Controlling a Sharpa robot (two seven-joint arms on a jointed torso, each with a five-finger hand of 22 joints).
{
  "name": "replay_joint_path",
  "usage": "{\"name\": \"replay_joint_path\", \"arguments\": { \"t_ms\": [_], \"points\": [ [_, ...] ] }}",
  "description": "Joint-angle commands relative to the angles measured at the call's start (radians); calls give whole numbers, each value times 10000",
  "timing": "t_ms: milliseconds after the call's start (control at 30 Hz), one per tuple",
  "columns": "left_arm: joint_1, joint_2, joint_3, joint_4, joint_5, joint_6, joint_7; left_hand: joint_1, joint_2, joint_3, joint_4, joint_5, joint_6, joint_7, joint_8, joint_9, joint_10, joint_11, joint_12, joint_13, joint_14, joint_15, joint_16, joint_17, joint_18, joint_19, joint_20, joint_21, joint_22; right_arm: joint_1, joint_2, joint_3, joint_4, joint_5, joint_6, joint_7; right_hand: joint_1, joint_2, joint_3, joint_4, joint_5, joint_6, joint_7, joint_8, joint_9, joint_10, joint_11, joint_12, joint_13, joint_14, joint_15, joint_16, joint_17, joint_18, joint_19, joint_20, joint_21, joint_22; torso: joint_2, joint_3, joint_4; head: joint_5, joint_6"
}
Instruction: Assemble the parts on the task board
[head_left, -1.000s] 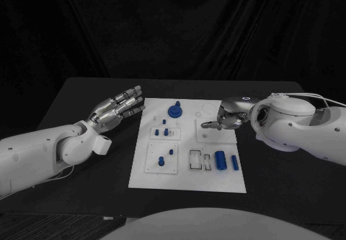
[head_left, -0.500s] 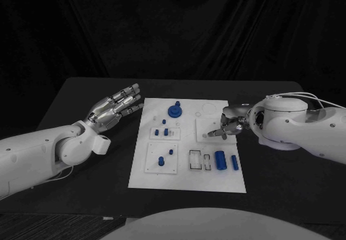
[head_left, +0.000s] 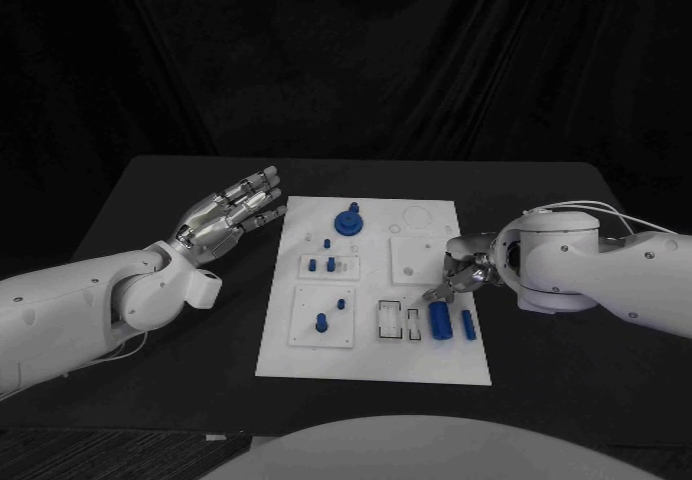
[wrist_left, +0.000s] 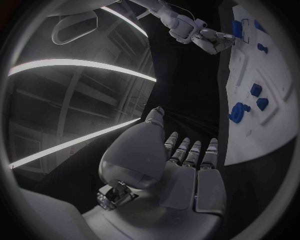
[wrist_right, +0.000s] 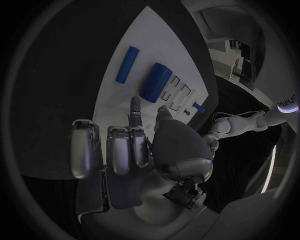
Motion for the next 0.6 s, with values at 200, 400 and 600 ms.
{"name": "replay_joint_path", "arguments": {
  "t_ms": [200, 400, 600],
  "points": [
    [-18, 37, 9, -39, 58, -10, 310, 4, 49, -50, -17, 51, 69, 15, 67, 10, 28, 39, 38, 15, -6, -80, 54, 3, 105, 6, -41, -17, -2, -114, -68, 5, 27, 295, 450, -409, -341, 149, -208, 138, -18, 413, -59, -70, -84, 1062, 33, 24, 2632, 1022, 60, 25, 2631, 77, 480, 64, 107, 2220, -4, 2, 5, -44, -1],
    [-25, 44, 9, -62, 58, 0, 265, 6, 49, -50, -20, 56, 49, 18, 63, 6, 17, 43, 25, 11, -9, -83, 51, 2, 105, 8, -41, -16, 0, -167, -32, 4, 2, 298, 444, -424, -819, 188, -486, 468, -452, 884, -224, 82, 171, 1062, -119, 24, 2632, 1022, -21, 25, 2631, 90, 467, -1, 58, 2206, -14, 0, 9, -34, -1],
    [-30, 40, 9, -91, 58, 14, 210, 8, 47, -52, -22, 58, 45, 20, 61, 5, 10, 50, 18, 8, -10, -84, 51, 2, 105, 13, -38, -14, 8, -243, 29, 4, -42, 299, 316, -422, -1057, 216, -628, 624, -846, 866, -250, 73, 355, 1062, -155, 24, 2632, 1022, -40, 25, 2631, 102, 445, -30, 3, 2188, -1, 1, 10, -26, -1]
  ]
}}
